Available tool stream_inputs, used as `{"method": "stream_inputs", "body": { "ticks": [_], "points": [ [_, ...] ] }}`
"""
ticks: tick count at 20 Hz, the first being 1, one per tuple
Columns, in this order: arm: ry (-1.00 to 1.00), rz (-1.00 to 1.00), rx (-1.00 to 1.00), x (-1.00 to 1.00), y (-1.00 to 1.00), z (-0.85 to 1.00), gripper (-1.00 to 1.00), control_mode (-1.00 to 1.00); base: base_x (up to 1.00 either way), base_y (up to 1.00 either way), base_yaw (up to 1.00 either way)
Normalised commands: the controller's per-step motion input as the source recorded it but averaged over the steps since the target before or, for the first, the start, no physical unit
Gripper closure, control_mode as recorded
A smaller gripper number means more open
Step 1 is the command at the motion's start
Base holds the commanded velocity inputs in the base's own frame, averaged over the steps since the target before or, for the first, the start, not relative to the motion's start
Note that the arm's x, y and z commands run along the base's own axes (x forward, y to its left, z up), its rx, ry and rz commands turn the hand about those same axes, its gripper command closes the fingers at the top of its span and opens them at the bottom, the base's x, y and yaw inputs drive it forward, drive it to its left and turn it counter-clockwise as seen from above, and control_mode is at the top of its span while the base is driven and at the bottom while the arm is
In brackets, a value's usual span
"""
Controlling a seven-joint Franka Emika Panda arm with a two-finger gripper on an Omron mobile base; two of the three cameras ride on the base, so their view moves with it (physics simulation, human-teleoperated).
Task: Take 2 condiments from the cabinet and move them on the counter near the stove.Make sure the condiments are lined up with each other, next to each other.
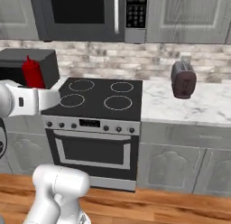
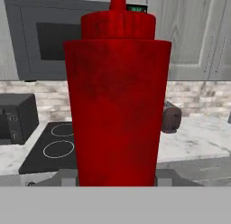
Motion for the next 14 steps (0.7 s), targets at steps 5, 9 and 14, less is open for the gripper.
{"method": "stream_inputs", "body": {
  "ticks": [5,9,14],
  "points": [
    [0.0,0.0,0.0,0.0,0.0,0.0,1.0,1.0,0.08,-0.01,0.44],
    [0.0,0.0,0.0,0.0,0.0,0.0,1.0,1.0,0.08,-0.16,0.01],
    [0.0,0.0,0.0,0.0,0.0,0.0,1.0,1.0,0.11,-0.29,0.01]
  ]
}}
